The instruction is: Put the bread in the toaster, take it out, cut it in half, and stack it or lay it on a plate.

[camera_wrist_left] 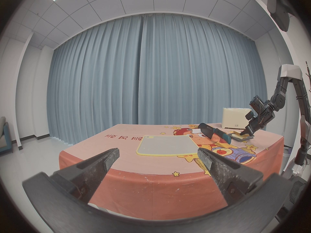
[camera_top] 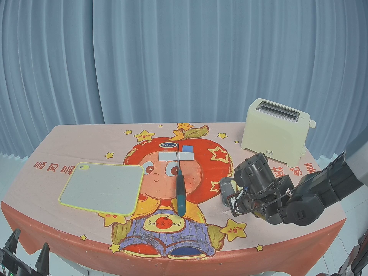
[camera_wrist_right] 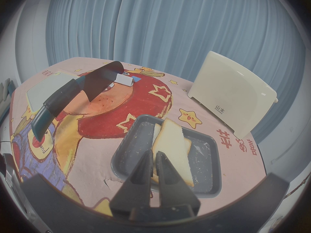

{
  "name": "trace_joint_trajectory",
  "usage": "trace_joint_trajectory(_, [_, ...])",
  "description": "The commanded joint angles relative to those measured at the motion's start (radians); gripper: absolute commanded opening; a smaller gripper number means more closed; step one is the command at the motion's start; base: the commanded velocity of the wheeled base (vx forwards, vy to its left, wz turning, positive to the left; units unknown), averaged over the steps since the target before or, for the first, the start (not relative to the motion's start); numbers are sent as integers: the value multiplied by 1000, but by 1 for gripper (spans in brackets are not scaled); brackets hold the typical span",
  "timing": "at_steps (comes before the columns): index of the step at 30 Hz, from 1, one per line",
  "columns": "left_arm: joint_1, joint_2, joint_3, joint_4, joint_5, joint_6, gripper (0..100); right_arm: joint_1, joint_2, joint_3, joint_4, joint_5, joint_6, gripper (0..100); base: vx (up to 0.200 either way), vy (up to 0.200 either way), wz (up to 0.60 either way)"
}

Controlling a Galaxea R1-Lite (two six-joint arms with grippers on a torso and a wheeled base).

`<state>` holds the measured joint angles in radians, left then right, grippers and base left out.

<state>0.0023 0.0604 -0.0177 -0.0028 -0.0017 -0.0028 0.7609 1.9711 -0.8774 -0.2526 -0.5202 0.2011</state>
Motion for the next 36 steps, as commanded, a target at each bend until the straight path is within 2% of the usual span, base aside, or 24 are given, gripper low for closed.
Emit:
trace_joint_trajectory(1, [1, -1, 18, 0, 0, 0, 100, 0, 2, -2, -1, 0, 0, 0, 0, 0, 0])
trace_joint_trajectory(20, [1, -1, 18, 0, 0, 0, 100, 2, 2, 2, -1, -1, 0, 0, 0, 0, 0])
trace_joint_trajectory(21, [1, -1, 18, 0, 0, 0, 100, 2, 0, 2, -1, -1, 0, 100, 0, 0, 0])
trace_joint_trajectory(36, [-1, -1, 18, 0, 0, 0, 100, 21, -1, 0, -2, -1, 1, 100, 0, 0, 0])
